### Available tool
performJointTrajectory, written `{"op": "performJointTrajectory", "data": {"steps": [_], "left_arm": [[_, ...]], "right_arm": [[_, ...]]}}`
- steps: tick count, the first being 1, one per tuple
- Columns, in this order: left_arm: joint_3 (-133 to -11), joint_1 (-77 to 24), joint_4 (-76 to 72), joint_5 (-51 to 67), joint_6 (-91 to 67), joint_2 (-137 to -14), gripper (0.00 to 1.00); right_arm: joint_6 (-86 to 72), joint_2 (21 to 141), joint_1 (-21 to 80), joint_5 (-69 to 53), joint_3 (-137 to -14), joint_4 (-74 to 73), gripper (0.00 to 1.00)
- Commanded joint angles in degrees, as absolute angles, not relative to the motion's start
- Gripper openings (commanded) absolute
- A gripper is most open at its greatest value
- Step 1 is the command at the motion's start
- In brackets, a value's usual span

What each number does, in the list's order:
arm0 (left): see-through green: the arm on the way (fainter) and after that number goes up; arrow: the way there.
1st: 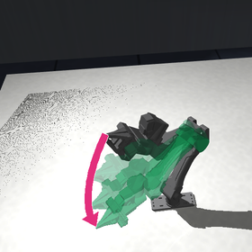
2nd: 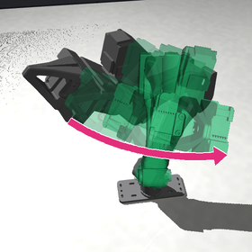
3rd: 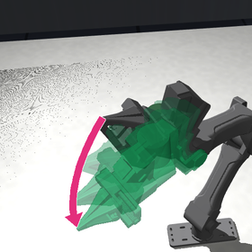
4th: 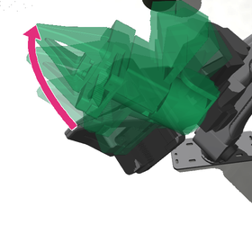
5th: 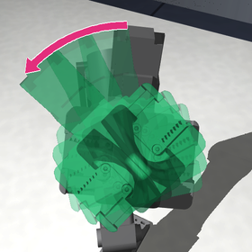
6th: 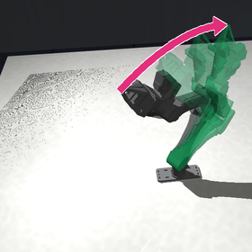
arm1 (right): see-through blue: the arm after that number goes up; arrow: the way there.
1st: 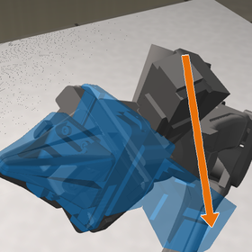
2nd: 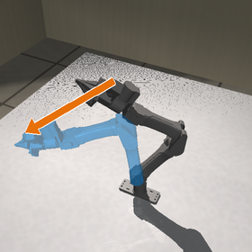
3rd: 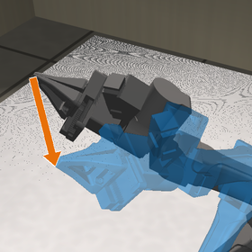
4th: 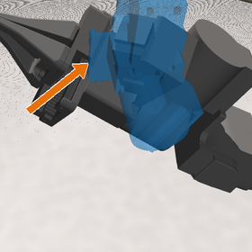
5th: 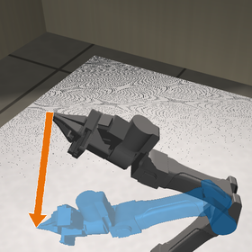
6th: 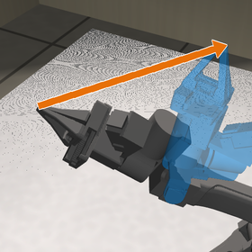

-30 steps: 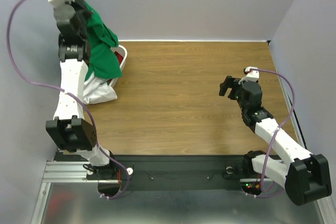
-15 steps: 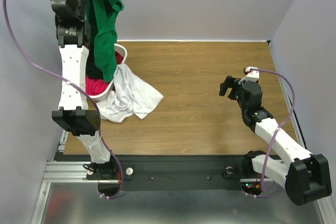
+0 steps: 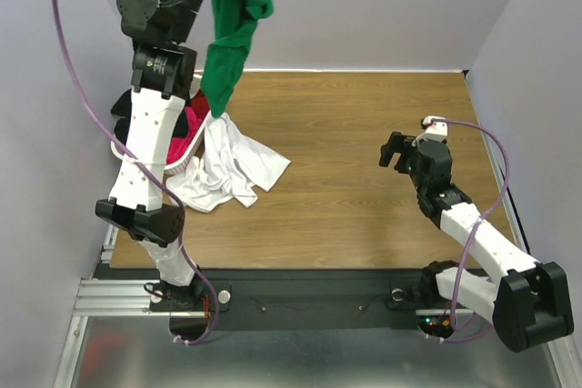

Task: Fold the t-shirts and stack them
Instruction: Move the tshirt to the center of the board

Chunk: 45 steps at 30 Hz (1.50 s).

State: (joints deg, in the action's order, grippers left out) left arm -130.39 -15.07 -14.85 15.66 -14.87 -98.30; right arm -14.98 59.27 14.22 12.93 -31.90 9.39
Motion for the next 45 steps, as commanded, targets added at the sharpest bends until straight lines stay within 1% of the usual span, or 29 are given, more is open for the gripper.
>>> {"op": "performJointTrajectory", "data": {"steps": [1, 6, 9, 15, 16, 17, 19, 20, 21, 23, 24, 25, 26, 27, 28, 29, 31, 32, 37, 38, 40, 42, 45], "left_arm": [[-136.67, -20.82, -28.02, 24.32, -17.65, -94.74, 0.0], [-136.41, -28.9, -28.56, 26.19, -16.53, -96.85, 0.0], [-133.43, -33.04, -28.74, 25.14, -14.86, -98.17, 0.0], [-124.03, -37.35, -28.13, 19.79, -11.87, -102.65, 0.0], [-120.01, -37.61, -27.86, 18.21, -11.43, -103.18, 0.0], [-118.14, -37.7, -26.9, 14.45, -10.9, -104.4, 0.22], [-115.32, -37.62, -23.84, 7.95, -11.42, -106.16, 0.53], [-114.96, -37.62, -18.08, 1.3, -11.43, -108.26, 0.87], [-115.05, -37.62, -15.41, -2.08, -10.38, -109.15, 0.98], [-110.16, -37.79, -13.01, -9.46, -9.15, -107.94, 0.99], [-106.39, -37.88, -14.4, -12.19, -8.62, -106.36, 0.99], [-97.56, -37.97, -16.24, -14.48, -8.18, -104.35, 0.99], [-93.12, -37.88, -18.0, -19.29, -8.0, -102.33, 0.99], [-85.59, -37.88, -20.45, -21.77, -8.52, -98.04, 0.99], [-82.39, -37.97, -20.57, -26.93, -9.05, -96.0, 0.99], [-79.48, -38.06, -19.17, -29.94, -9.57, -92.5, 0.99], [-72.38, -38.14, -16.54, -35.31, -12.29, -89.49, 0.99], [-70.42, -38.14, -13.83, -39.68, -13.09, -87.12, 0.99], [-62.5, -38.23, -3.36, -49.99, -19.59, -82.1, 0.99], [-60.05, -38.15, -0.73, -52.27, -22.91, -80.87, 0.99], [-57.06, -37.62, -0.53, -52.21, -24.69, -79.9, 0.99], [-53.97, -34.38, -1.14, -46.69, -26.8, -79.89, 0.99], [-52.91, -32.52, -1.32, -44.21, -27.77, -82.35, 0.99]], "right_arm": [[-15.64, 57.14, 13.97, 17.39, -34.02, 11.08, 1.0], [-16.61, 52.92, 13.89, 23.27, -33.31, 9.85, 1.0], [-17.22, 48.53, 13.97, 26.44, -32.87, 8.27, 1.0], [-17.67, 39.13, 13.97, 32.52, -31.56, 6.5, 1.0], [-17.58, 38.33, 13.97, 33.3, -31.29, 6.33, 1.0], [-17.58, 37.8, 13.97, 33.48, -31.29, 6.15, 1.0], [-17.49, 37.27, 13.97, 33.75, -31.11, 6.07, 1.0], [-17.49, 37.35, 13.97, 33.92, -31.11, 5.8, 1.0], [-17.66, 37.44, 13.97, 33.93, -31.29, 5.71, 1.0], [-17.67, 38.4, 13.97, 33.66, -31.55, 5.45, 1.0], [-17.75, 38.76, 13.97, 33.66, -31.55, 5.45, 1.0], [-17.93, 39.11, 13.97, 33.49, -31.64, 5.36, 1.0], [-18.02, 39.55, 13.89, 33.31, -31.64, 5.36, 1.0], [-18.19, 40.42, 13.97, 32.88, -31.99, 5.36, 1.0], [-18.19, 40.95, 13.97, 32.7, -31.99, 5.36, 1.0], [-18.28, 41.83, 13.89, 32.43, -32.25, 5.45, 1.0], [-18.54, 42.71, 13.89, 31.56, -32.52, 5.36, 1.0], [-18.72, 43.06, 13.89, 31.2, -32.61, 5.45, 1.0], [-19.16, 45.08, 13.89, 30.06, -33.04, 5.54, 1.0], [-19.16, 45.26, 13.89, 29.8, -33.05, 5.45, 1.0], [-19.07, 45.35, 13.97, 29.79, -33.05, 5.36, 1.0], [-19.16, 45.09, 13.89, 29.45, -33.05, 5.54, 1.0], [-19.07, 44.04, 13.89, 29.09, -32.87, 5.45, 1.0]]}}
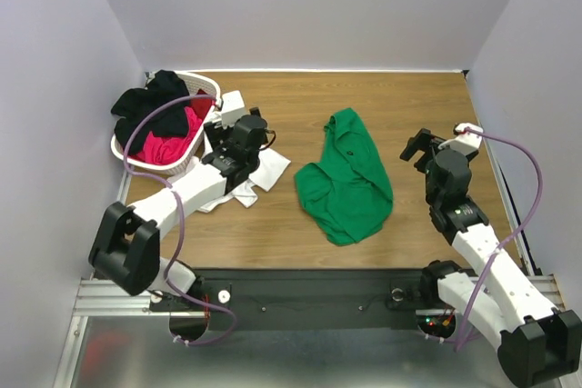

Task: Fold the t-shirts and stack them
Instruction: Move the tshirt to the center of the board, then flatten the tshirt out

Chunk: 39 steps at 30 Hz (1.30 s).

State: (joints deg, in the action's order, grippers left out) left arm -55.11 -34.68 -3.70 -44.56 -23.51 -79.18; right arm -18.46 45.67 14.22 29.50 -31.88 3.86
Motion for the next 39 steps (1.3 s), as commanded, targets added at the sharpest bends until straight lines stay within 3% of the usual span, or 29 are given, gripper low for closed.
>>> {"op": "performJointTrajectory", "data": {"steps": [1, 16, 19, 21, 22, 23, 32, 39], "left_arm": [[-53.08, -32.43, -1.49, -44.21, -27.77, -83.22, 0.99], [-54.58, -25.84, -3.87, -34.63, -25.58, -97.65, 0.96], [-54.58, -25.66, -4.22, -32.53, -24.7, -98.44, 0.78], [-54.14, -25.31, -4.74, -31.12, -24.35, -98.61, 0.4], [-53.88, -25.31, -4.92, -31.11, -24.43, -98.27, 0.06], [-53.44, -25.31, -5.1, -31.46, -24.52, -97.83, 0.0], [-57.29, -22.24, -5.36, -31.46, -22.59, -74.57, 0.0], [-68.72, -14.25, -4.75, -36.11, -17.85, -68.2, 0.0]], "right_arm": [[-18.99, 43.69, 13.89, 29.0, -32.7, 5.36, 1.0], [-18.02, 40.08, 13.89, 29.18, -32.08, 5.36, 1.0], [-18.02, 39.73, 13.89, 29.09, -32.17, 5.36, 1.0], [-17.93, 39.38, 13.89, 29.27, -32.08, 5.36, 1.0], [-17.84, 39.38, 13.89, 29.27, -31.99, 5.45, 1.0], [-17.84, 39.37, 13.89, 29.35, -31.99, 5.45, 1.0], [-18.02, 40.78, 13.8, 29.79, -32.08, 5.36, 1.0], [-18.28, 42.8, 13.89, 28.92, -32.43, 5.36, 1.0]]}}
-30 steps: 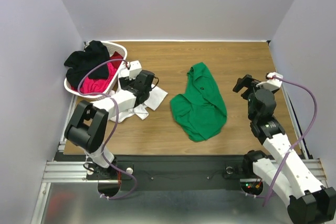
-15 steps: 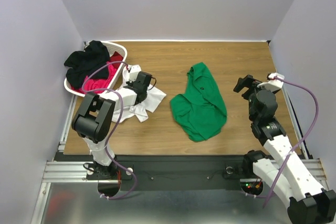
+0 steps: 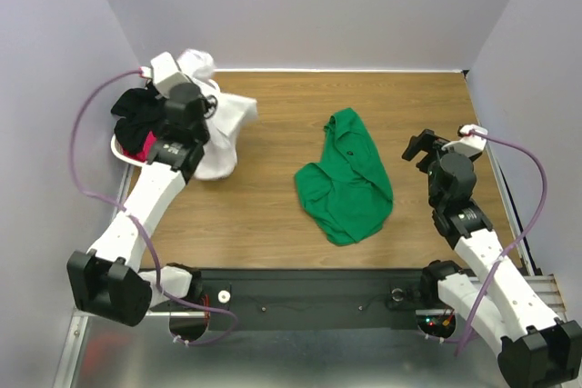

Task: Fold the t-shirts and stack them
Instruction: Flatten the tshirt out

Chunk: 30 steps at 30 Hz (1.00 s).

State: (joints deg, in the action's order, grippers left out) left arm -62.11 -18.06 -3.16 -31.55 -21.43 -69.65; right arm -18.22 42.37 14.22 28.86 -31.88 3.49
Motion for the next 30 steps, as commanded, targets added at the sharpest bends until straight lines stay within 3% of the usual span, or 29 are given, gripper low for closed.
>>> {"op": "performJointTrajectory", "data": {"steps": [1, 9, 20, 23, 24, 25, 30], "left_arm": [[-69.86, -13.19, -5.01, -36.65, -16.97, -68.2, 0.0], [-83.49, -5.37, -8.71, -38.05, -10.29, -73.03, 0.0], [-72.69, -2.29, -10.9, -39.65, -12.3, -76.89, 0.03], [-74.61, -0.71, -6.52, -36.84, -13.1, -81.64, 0.48], [-76.53, -0.7, -4.42, -35.96, -12.49, -83.3, 0.84], [-77.42, -0.7, -3.52, -35.34, -12.22, -83.67, 0.99], [-77.61, -4.72, -5.96, -31.47, -11.43, -79.12, 0.99]], "right_arm": [[-18.37, 42.8, 13.89, 28.74, -32.52, 5.45, 1.0], [-18.63, 44.3, 13.97, 28.39, -32.7, 5.45, 1.0], [-18.72, 47.46, 13.89, 27.07, -33.4, 5.71, 1.0], [-18.63, 46.67, 13.89, 26.11, -33.22, 5.8, 1.0], [-18.46, 46.32, 13.89, 25.84, -33.22, 5.8, 1.0], [-18.37, 46.23, 13.89, 25.75, -33.22, 5.8, 1.0], [-18.11, 47.11, 13.97, 24.52, -33.57, 5.8, 1.0]]}}
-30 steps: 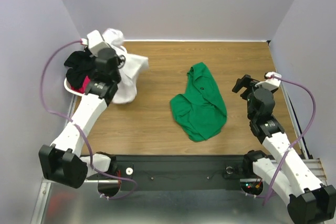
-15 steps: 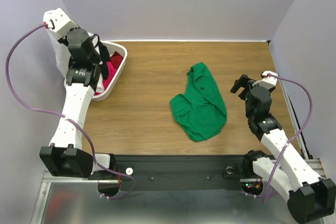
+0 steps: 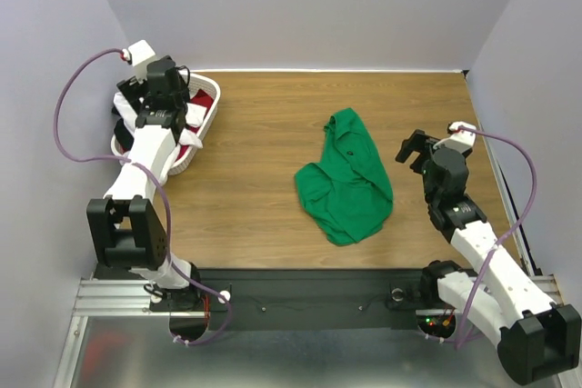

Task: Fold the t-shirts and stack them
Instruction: Flatten the tshirt out

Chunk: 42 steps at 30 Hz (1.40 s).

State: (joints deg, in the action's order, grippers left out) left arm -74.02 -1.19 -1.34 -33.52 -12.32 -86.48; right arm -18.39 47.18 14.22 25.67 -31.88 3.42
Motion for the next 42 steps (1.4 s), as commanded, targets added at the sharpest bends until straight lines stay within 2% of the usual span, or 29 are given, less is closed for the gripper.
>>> {"op": "performJointTrajectory", "data": {"steps": [1, 5, 11, 14, 18, 22, 27, 37, 42], "left_arm": [[-77.09, -6.4, -6.67, -31.9, -9.42, -78.14, 0.99], [-74.1, -19.05, -9.23, -40.06, -5.1, -75.59, 0.99], [-65.41, -36.61, -11.95, -41.22, -8.87, -73.21, 0.99], [-60.13, -41.73, -13.7, -34.57, -14.05, -74.09, 0.98], [-53.28, -49.45, -21.68, -18.41, -21.61, -78.64, 0.97], [-55.28, -56.75, -22.94, -15.65, -23.11, -87.08, 0.96], [-57.83, -60.38, -23.12, -12.92, -25.21, -95.43, 0.9], [-59.94, -60.64, -23.82, -13.27, -25.49, -103.0, 0.75], [-62.22, -60.64, -22.25, -13.71, -24.61, -106.43, 0.52]], "right_arm": [[-18.11, 47.72, 13.89, 24.26, -33.75, 5.8, 1.0], [-18.11, 49.3, 13.89, 23.12, -34.1, 5.8, 1.0], [-17.58, 53.69, 13.89, 18.9, -35.42, 5.63, 1.0], [-18.54, 55.37, 13.97, 16.62, -35.86, 5.63, 1.0], [-20.04, 57.57, 13.89, 14.85, -35.86, 5.27, 1.0], [-20.92, 58.53, 13.89, 17.48, -36.03, 3.78, 1.0], [-21.45, 57.22, 13.89, 20.47, -36.04, 1.32, 1.0], [-21.8, 57.92, 13.97, 21.18, -36.21, 1.05, 1.0], [-21.88, 58.36, 13.89, 20.83, -36.3, 1.05, 1.0]]}}
